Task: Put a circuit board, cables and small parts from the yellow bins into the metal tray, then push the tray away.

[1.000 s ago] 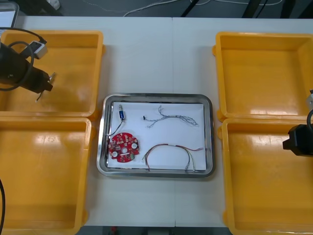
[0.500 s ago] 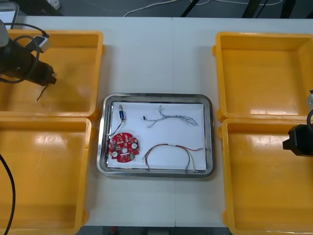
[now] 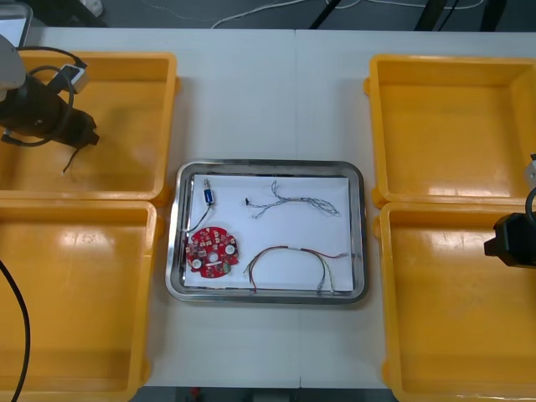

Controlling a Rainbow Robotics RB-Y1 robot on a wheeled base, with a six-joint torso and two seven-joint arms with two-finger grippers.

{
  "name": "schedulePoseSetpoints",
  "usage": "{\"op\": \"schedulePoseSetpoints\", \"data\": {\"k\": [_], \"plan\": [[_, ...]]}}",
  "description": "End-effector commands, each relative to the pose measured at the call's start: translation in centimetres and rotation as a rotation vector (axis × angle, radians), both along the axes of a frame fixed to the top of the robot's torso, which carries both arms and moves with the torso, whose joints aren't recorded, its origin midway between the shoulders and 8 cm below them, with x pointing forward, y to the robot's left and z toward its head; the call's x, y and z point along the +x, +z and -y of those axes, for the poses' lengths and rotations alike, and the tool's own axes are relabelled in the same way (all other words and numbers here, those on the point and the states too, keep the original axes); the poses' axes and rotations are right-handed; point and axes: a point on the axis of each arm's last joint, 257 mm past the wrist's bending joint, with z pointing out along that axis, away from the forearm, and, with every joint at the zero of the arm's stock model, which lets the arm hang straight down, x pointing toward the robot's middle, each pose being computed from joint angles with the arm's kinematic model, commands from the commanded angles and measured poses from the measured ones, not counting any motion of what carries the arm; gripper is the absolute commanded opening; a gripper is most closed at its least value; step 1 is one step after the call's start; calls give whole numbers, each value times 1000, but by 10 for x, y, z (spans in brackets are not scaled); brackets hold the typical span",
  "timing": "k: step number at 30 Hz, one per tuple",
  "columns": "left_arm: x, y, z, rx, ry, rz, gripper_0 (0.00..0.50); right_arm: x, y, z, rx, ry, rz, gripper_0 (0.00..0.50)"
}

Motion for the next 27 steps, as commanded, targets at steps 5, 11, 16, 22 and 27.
{"op": "schedulePoseSetpoints", "data": {"k": [5,11,16,22,27], "plan": [[22,31,3,57,-39,75,458,1,10,5,-5,-15,31,500],[26,24,7,61,-40,86,406,1,10,5,-5,-15,31,500],[26,22,8,71,-45,81,245,1,10,5,-5,-15,31,500],[25,20,12,61,-46,76,0,1,10,5,-5,-15,31,500],[18,24,23,17,-57,49,0,1,10,5,-5,-15,31,500]]}}
